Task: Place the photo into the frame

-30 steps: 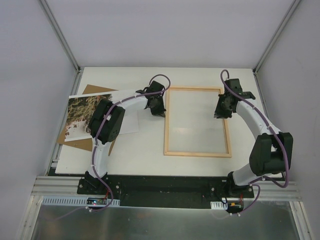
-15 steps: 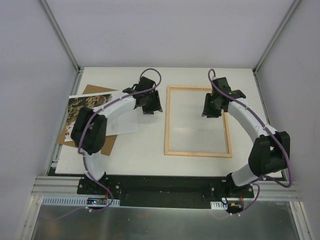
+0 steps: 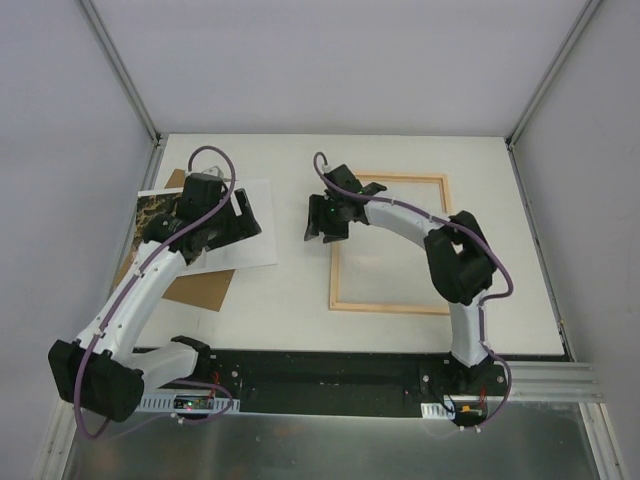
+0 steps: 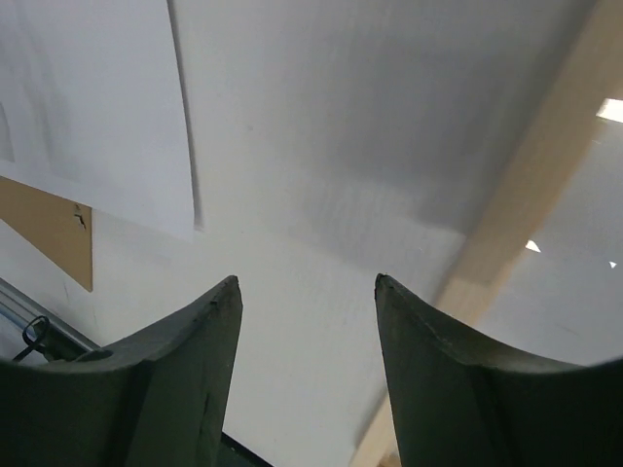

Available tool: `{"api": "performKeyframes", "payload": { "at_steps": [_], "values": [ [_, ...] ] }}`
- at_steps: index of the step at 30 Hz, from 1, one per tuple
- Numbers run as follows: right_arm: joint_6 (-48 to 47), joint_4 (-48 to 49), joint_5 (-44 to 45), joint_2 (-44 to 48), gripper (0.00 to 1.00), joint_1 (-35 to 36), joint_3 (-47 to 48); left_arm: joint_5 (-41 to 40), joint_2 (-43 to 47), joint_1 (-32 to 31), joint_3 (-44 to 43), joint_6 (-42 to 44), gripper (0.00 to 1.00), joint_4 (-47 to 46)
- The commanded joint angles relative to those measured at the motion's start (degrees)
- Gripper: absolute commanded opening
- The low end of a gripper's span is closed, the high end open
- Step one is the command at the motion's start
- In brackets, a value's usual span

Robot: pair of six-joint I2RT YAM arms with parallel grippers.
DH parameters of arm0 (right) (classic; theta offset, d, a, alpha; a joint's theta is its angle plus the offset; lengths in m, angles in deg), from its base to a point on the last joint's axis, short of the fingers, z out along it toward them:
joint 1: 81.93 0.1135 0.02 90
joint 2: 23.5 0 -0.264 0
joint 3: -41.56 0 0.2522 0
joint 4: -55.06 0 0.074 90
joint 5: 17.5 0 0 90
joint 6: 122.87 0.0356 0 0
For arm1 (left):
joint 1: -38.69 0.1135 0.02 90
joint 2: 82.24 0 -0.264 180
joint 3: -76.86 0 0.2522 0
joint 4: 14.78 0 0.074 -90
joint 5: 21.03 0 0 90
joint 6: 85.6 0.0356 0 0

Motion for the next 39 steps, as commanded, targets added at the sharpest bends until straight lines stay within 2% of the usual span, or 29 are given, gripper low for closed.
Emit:
{"api": "performKeyframes", "payload": {
  "at_steps": [1, 10, 16, 21, 27, 33, 39],
  "values": [
    [5.2, 7.5, -3.7, -5.8, 0.6, 2.5, 5.9, -1.6, 6.9, -0.2, 5.4, 2.8, 0.79, 5.7],
    [11.4, 15.6, -2.4, -10.5, 0.61, 5.7, 5.4, -2.7, 14.1, -0.1, 9.2, 4.8, 0.8, 7.7],
    [14.2, 20.5, -2.4, -12.6, 0.61, 7.8, 4.3, -2.6, 14.4, -0.1, 9.1, 5.1, 0.8, 7.9],
    [15.3, 22.9, -2.5, -14.1, 0.61, 8.2, 4.3, -6.3, 13.2, 0.3, 9.5, 2.6, 0.81, 7.8],
    [14.9, 23.5, -2.0, -15.5, 0.61, 8.2, 4.3, -10.0, 6.5, 4.8, 9.9, -9.9, 0.86, 6.9],
    [14.9, 24.3, -4.0, -16.6, 0.61, 8.2, 4.5, -8.7, -3.3, 13.0, 8.1, -18.5, 0.88, 4.9],
    [14.4, 24.3, -4.9, -16.7, 0.61, 7.7, 4.0, -6.5, -13.7, 18.5, 5.6, -18.7, 0.88, -1.8]
  ]
}}
